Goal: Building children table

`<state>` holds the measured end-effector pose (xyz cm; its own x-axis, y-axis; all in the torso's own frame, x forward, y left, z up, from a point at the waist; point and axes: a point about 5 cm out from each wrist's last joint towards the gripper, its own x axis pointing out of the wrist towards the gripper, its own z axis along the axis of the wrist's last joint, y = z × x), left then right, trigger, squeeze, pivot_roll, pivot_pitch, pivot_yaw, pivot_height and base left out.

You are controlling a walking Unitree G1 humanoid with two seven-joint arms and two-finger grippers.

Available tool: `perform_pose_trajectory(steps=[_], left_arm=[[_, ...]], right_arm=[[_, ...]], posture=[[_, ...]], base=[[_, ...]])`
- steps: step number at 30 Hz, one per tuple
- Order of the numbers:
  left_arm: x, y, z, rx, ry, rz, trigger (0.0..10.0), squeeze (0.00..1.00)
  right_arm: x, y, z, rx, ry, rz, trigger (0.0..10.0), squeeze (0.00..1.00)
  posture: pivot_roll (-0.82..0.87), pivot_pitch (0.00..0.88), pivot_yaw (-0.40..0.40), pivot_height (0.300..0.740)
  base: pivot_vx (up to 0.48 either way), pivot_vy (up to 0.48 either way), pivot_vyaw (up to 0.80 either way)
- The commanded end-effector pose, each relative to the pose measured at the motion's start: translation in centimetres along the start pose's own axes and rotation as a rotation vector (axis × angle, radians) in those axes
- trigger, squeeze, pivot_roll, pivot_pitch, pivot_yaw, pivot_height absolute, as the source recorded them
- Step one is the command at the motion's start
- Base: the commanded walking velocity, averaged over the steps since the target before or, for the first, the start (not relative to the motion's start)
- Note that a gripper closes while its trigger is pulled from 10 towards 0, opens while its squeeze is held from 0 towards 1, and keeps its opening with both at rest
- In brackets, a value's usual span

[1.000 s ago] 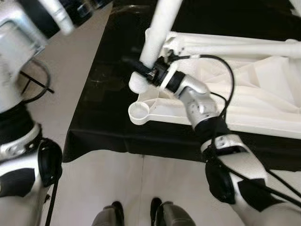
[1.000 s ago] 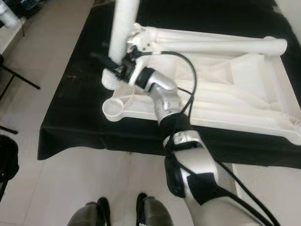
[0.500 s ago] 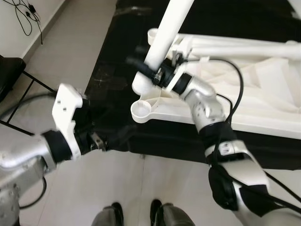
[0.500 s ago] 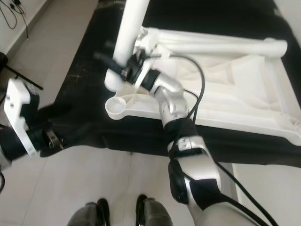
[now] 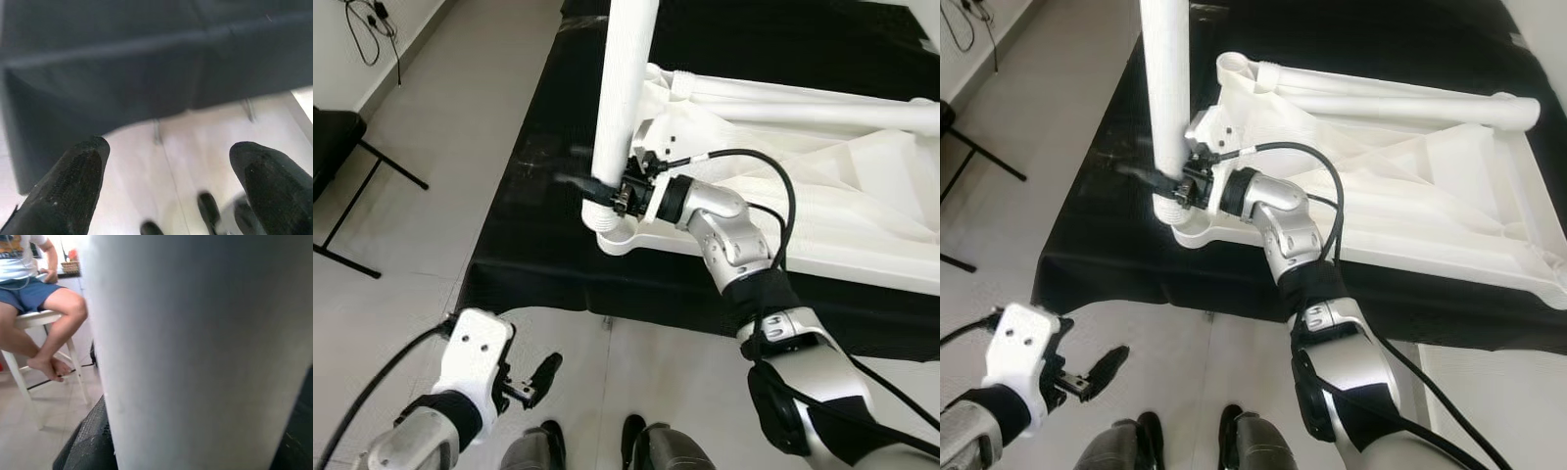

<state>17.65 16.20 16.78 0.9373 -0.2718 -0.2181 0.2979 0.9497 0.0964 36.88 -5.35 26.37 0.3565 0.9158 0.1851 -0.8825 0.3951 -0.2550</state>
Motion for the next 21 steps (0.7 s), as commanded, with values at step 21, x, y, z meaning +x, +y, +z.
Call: perform_pose_trajectory(steps=[21], left_arm=[[-1.2, -1.6, 0.2, 0.207, -0.159, 0.054, 10.0, 0.00]], right_arm=[[-2.0, 1.6, -0.1, 0.088, -0.049, 0.126, 10.0, 0.00]], posture=[[-0.18, 0.355, -0.098, 0.740]], base=[[0.000, 0.000, 0.00]])
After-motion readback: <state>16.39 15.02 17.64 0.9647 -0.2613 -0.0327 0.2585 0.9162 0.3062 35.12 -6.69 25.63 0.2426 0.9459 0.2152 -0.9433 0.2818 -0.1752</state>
